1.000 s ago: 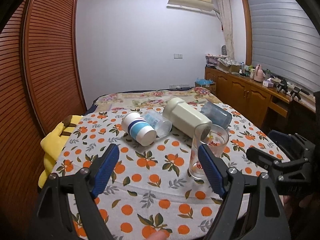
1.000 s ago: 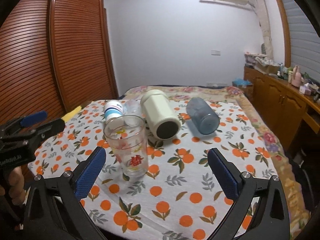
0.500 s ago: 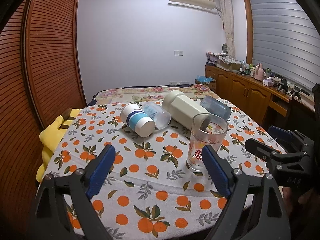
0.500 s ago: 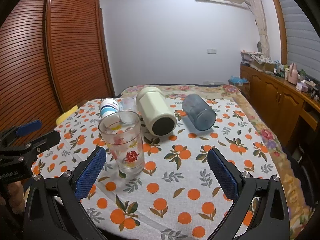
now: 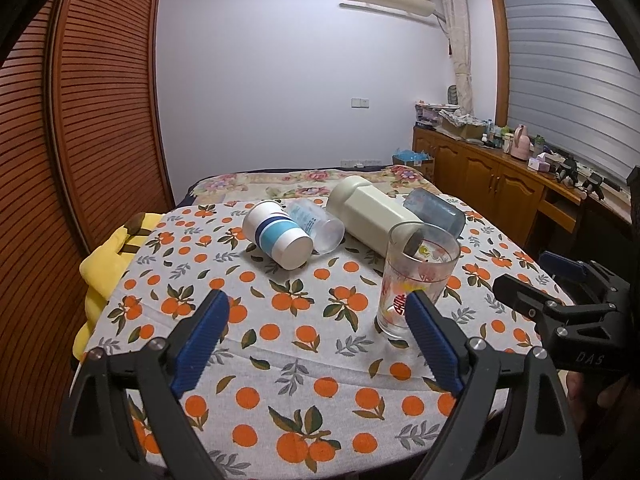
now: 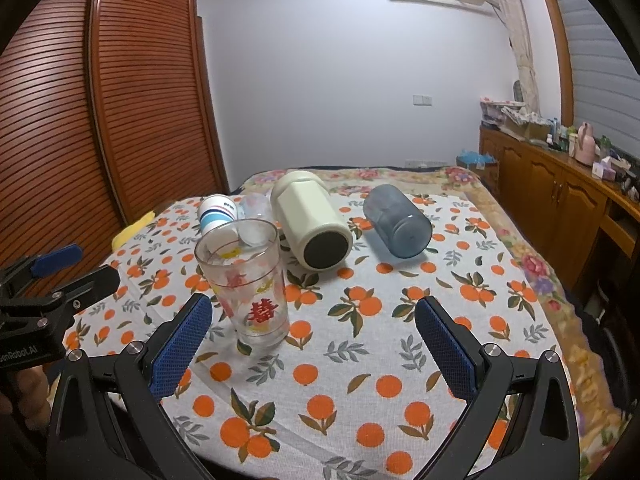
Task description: Flip cup upright
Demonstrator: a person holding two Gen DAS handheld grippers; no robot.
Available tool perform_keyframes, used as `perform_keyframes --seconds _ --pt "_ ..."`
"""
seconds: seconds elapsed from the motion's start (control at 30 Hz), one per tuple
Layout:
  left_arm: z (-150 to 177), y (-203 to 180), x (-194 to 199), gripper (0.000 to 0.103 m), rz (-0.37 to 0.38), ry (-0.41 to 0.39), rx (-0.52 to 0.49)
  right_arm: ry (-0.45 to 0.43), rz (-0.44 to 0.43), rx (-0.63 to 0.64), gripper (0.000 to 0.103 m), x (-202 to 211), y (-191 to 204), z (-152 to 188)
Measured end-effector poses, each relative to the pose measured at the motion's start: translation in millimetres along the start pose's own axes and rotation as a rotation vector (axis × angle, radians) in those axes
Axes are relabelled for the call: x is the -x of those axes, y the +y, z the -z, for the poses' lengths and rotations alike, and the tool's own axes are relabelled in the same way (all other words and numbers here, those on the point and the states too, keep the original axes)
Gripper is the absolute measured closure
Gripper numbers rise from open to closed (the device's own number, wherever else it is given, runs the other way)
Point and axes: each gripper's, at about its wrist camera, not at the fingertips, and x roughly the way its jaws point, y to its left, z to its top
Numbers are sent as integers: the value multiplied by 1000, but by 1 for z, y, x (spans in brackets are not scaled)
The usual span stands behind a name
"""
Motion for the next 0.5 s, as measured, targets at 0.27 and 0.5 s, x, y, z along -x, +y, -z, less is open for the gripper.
perform_keyframes --seconds 0.27,0.5 --pt "1 0 -1 13 -2 4 2 -1 3 -2 0 0 -1 1" --pt "0 0 -1 13 -2 3 2 -1 6 -12 0 1 -2 3"
